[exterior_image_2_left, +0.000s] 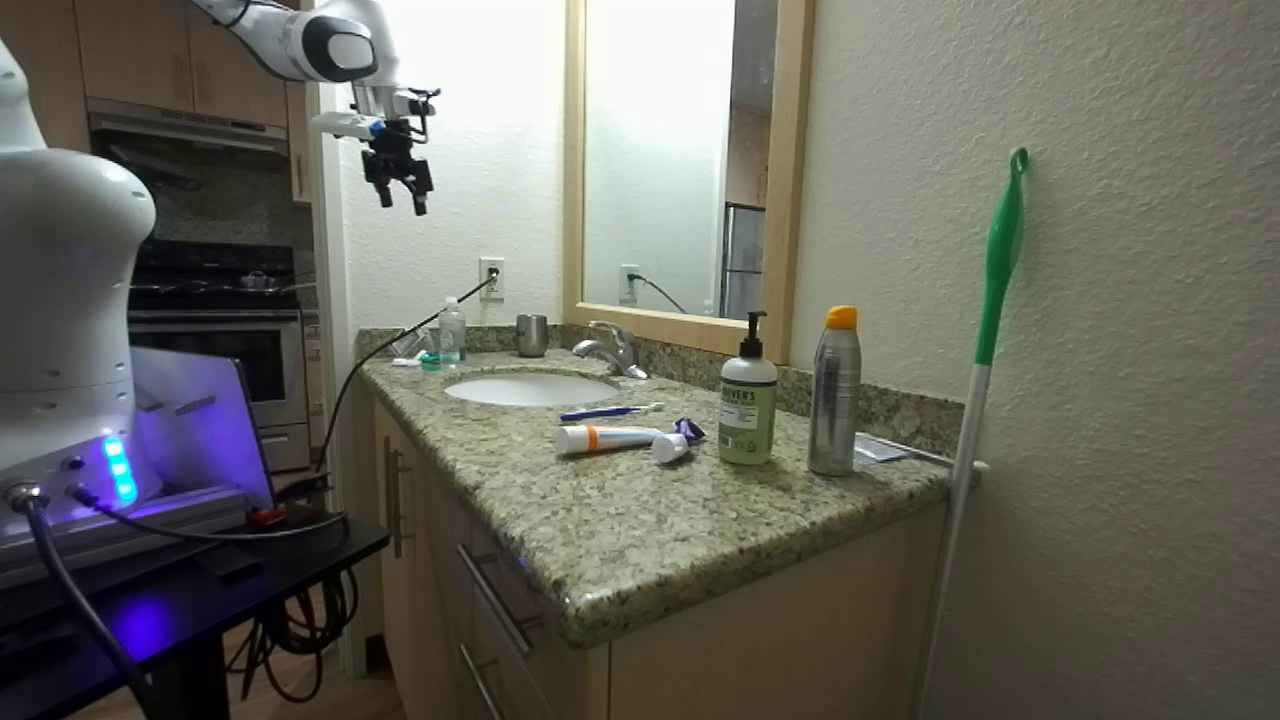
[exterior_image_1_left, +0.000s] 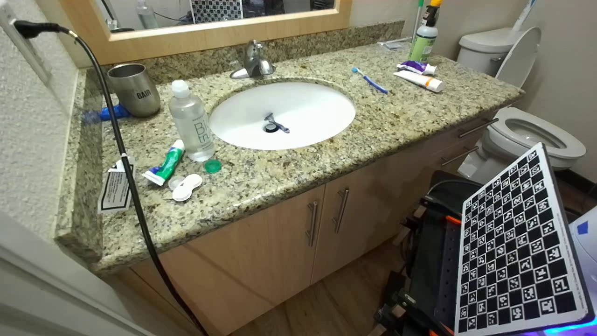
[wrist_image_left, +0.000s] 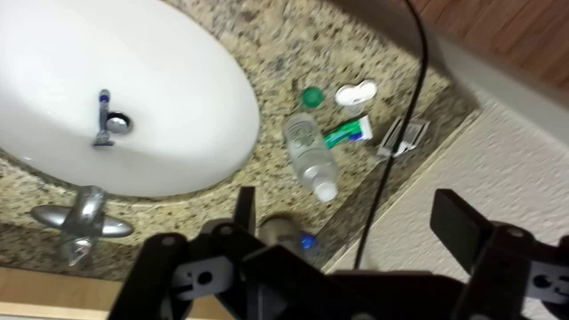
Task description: Move the faucet handle upwards
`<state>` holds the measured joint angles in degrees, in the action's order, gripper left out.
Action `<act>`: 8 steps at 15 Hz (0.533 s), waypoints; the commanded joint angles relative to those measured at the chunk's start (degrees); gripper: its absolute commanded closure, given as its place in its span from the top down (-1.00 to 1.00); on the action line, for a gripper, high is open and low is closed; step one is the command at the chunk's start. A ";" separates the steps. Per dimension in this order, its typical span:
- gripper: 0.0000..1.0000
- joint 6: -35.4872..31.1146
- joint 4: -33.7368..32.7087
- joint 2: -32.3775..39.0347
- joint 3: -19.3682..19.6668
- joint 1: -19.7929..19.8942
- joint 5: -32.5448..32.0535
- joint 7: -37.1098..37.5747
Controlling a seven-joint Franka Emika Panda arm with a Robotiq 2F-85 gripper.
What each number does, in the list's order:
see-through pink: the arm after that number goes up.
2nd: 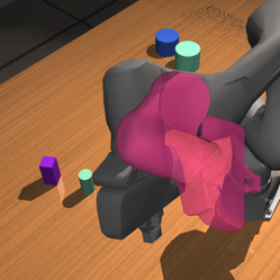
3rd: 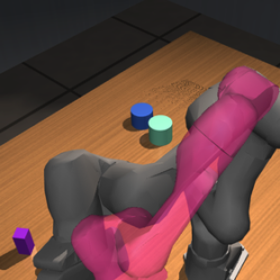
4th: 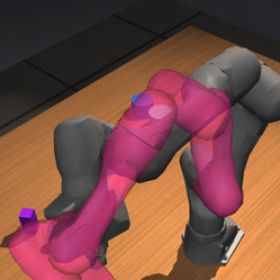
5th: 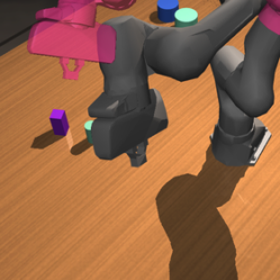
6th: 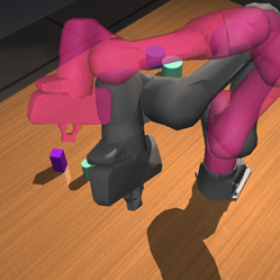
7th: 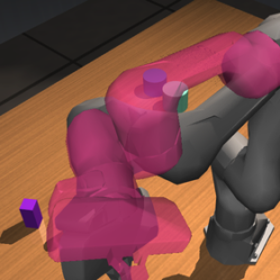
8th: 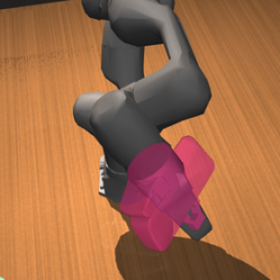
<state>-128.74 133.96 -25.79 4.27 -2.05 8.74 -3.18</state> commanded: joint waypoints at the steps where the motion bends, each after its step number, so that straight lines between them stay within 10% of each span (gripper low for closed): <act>1: 1.00 -11.34 -3.34 9.80 4.12 4.54 1.08 0.52; 8: 1.00 -14.03 -4.66 15.69 4.05 5.50 4.56 6.31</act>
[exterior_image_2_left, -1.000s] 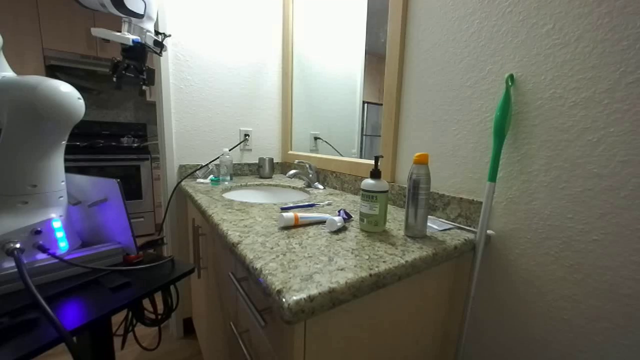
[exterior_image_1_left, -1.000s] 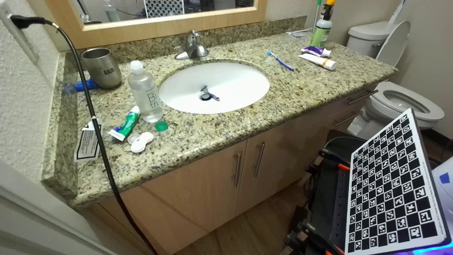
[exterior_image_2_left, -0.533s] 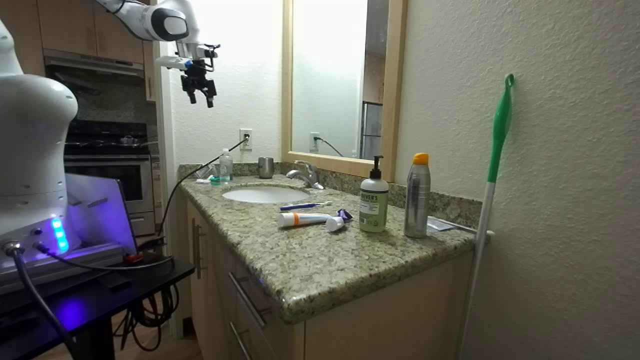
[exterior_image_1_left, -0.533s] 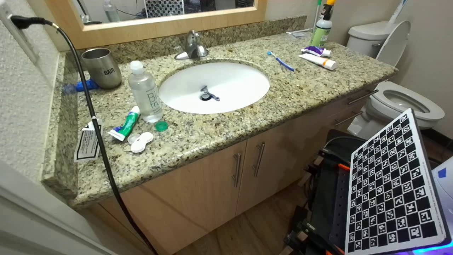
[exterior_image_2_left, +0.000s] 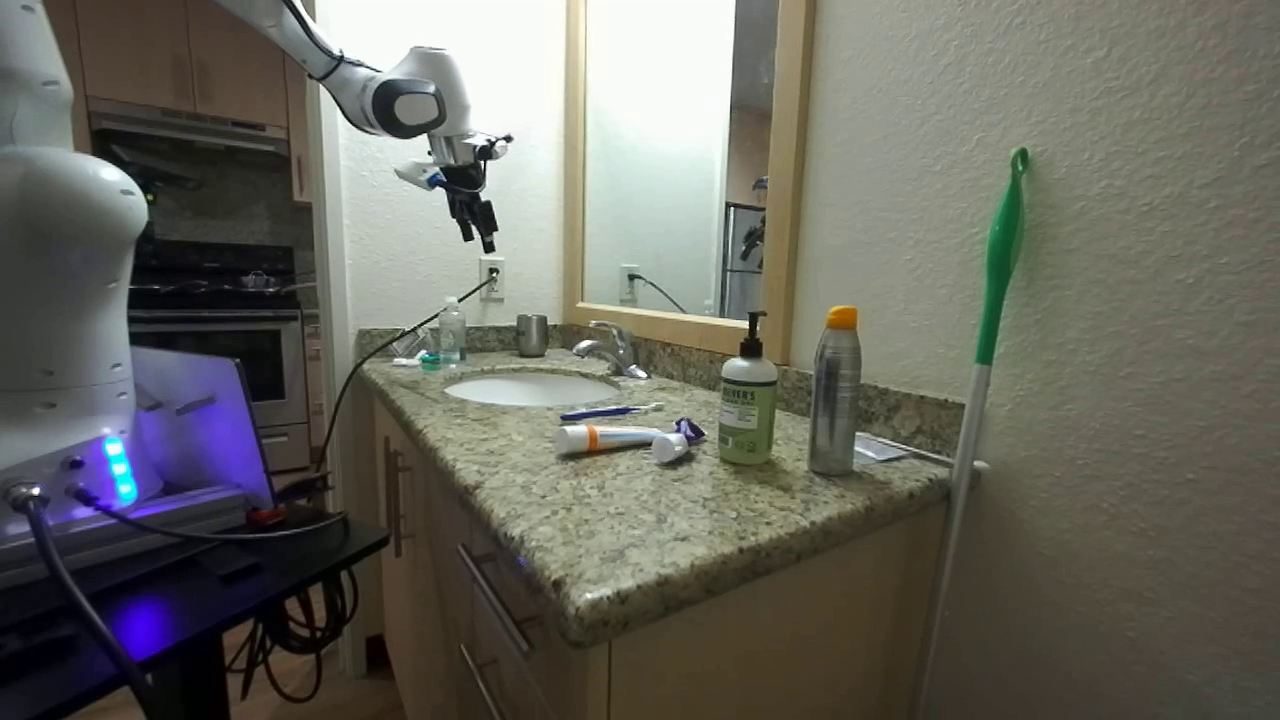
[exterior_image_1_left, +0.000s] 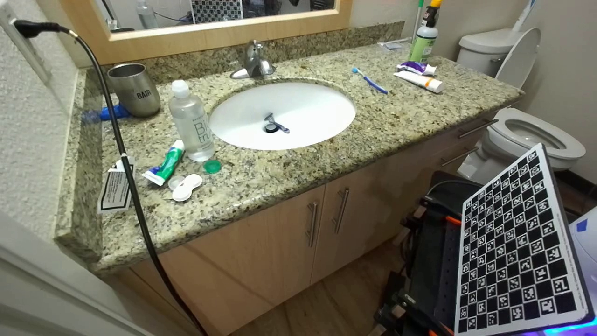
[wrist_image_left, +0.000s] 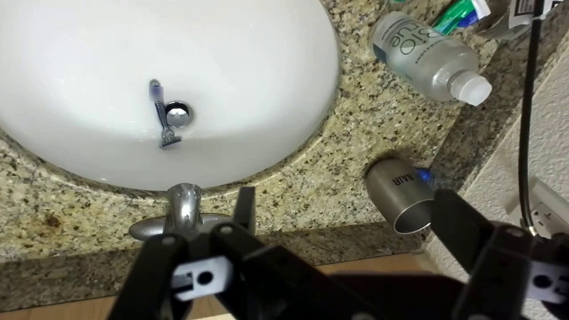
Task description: Move the faucet handle upwards
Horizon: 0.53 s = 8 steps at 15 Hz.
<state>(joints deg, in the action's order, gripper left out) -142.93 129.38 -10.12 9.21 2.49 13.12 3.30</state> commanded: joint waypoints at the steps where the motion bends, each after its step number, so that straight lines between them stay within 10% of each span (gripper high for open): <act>1: 1.00 -3.57 -1.73 3.93 -1.37 1.89 -2.27 2.71; 5: 1.00 -24.93 -6.72 18.49 -0.74 4.21 -11.57 11.25; 8: 1.00 -35.42 -14.40 30.43 9.27 -1.28 -28.33 25.68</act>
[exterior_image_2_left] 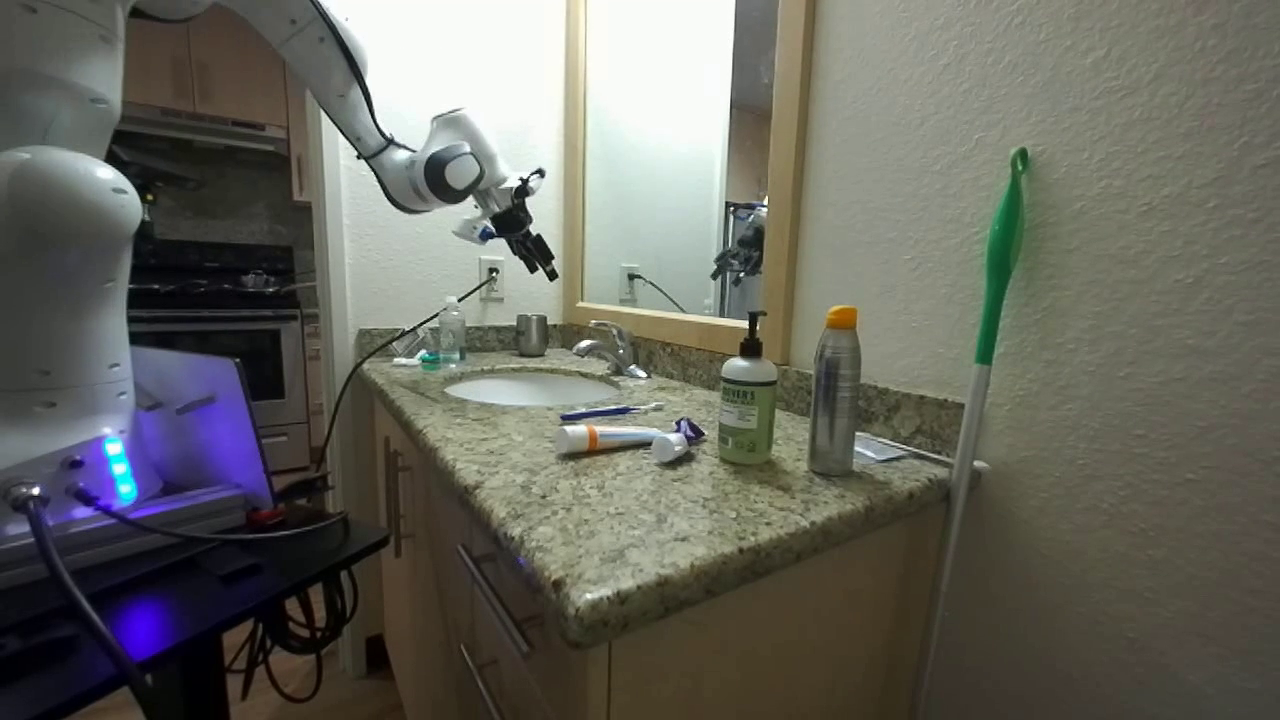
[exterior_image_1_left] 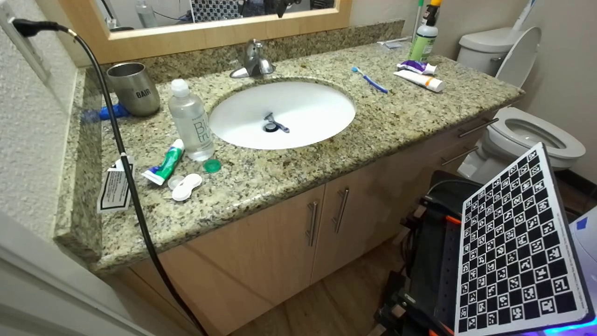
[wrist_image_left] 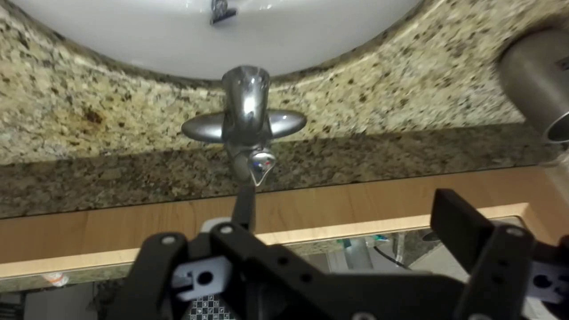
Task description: Move the faucet handle upwards
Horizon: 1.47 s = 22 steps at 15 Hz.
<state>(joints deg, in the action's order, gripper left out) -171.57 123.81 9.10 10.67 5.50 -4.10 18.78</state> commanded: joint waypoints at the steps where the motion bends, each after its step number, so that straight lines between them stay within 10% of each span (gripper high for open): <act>1: 1.00 -7.70 -12.66 15.17 13.54 -8.42 -15.23 15.83; 2: 1.00 -5.77 -4.84 7.69 6.02 -2.93 -10.12 9.46; 6: 1.00 -6.48 -6.70 10.19 7.16 -3.83 -11.00 11.46; 11: 1.00 -5.60 -18.12 24.46 21.19 -13.30 -13.64 22.29; 12: 1.00 -6.25 -11.82 17.03 17.14 -9.95 -13.19 18.12; 22: 1.00 -1.71 -16.19 23.18 19.73 -11.27 -13.04 20.13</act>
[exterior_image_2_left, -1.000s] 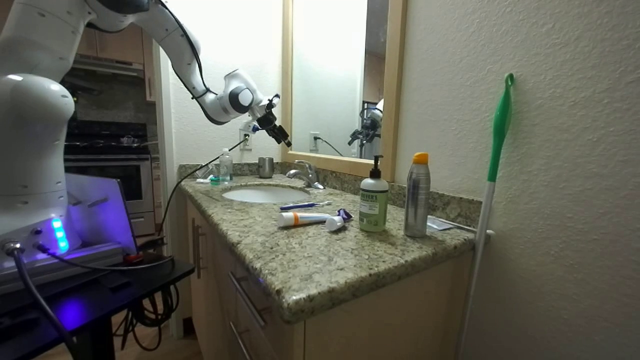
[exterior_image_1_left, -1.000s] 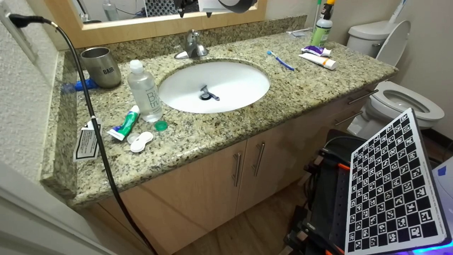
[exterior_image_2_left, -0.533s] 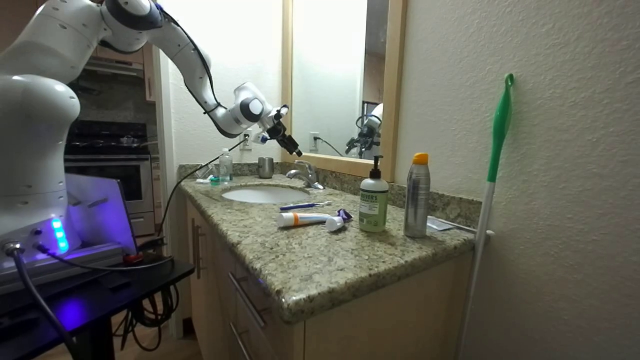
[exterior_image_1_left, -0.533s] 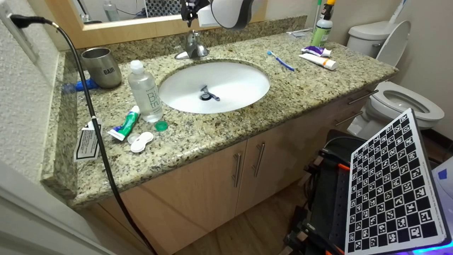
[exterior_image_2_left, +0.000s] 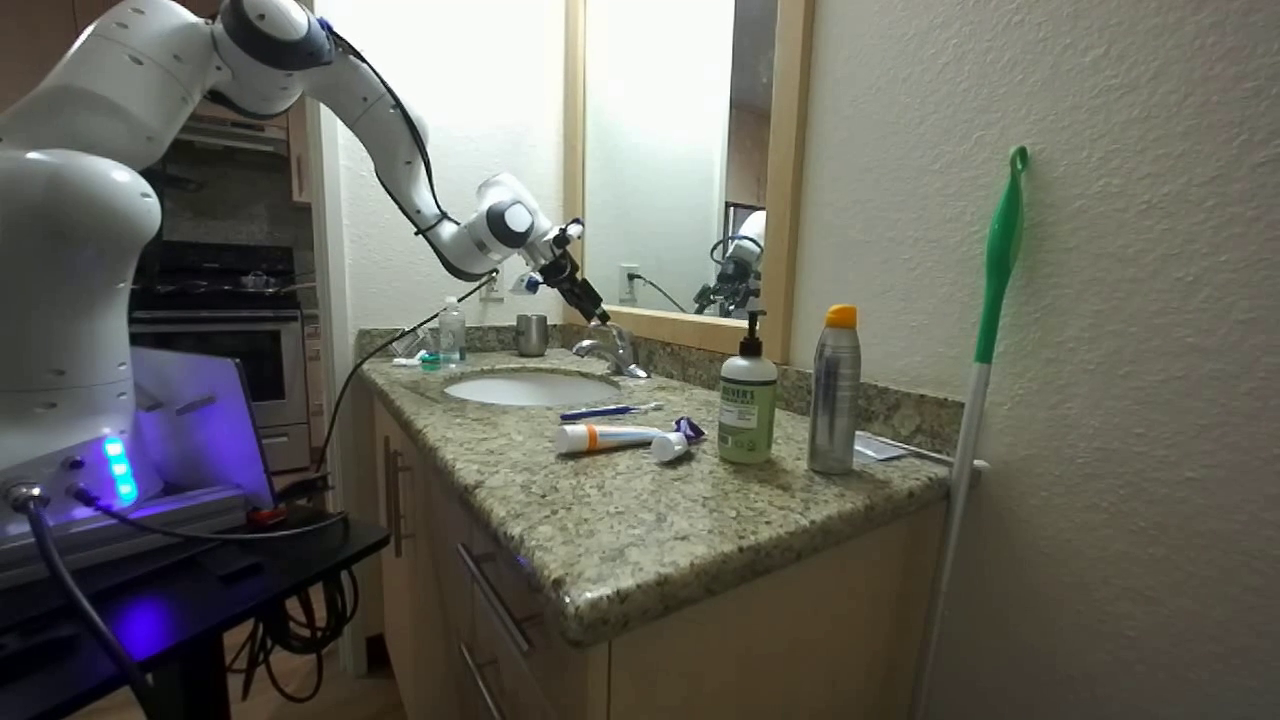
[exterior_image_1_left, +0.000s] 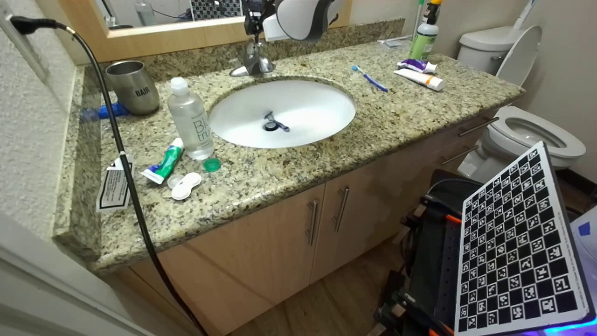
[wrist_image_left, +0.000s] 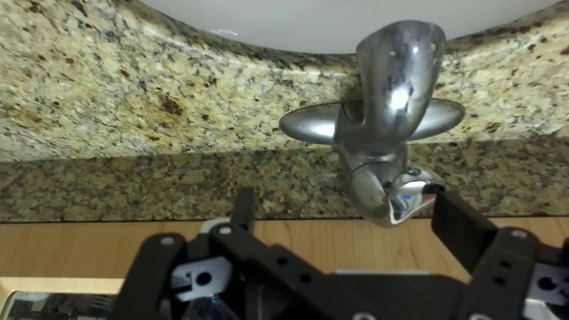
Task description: Move the faucet handle upwards
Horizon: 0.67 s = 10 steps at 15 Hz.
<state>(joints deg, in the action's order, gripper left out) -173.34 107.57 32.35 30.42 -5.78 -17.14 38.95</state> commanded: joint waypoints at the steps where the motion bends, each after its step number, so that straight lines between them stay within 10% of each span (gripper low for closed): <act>1: 1.00 0.02 -0.96 0.70 0.08 -0.12 0.00 0.35; 6: 1.00 3.63 -2.90 2.60 -0.71 0.53 0.61 -0.24; 7: 0.50 3.52 -3.27 3.18 -0.16 0.01 0.64 0.54; 10: 0.17 3.45 -3.97 3.57 0.13 -0.48 1.13 2.15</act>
<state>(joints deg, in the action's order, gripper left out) -171.78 105.24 34.88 30.36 -6.54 -16.93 40.08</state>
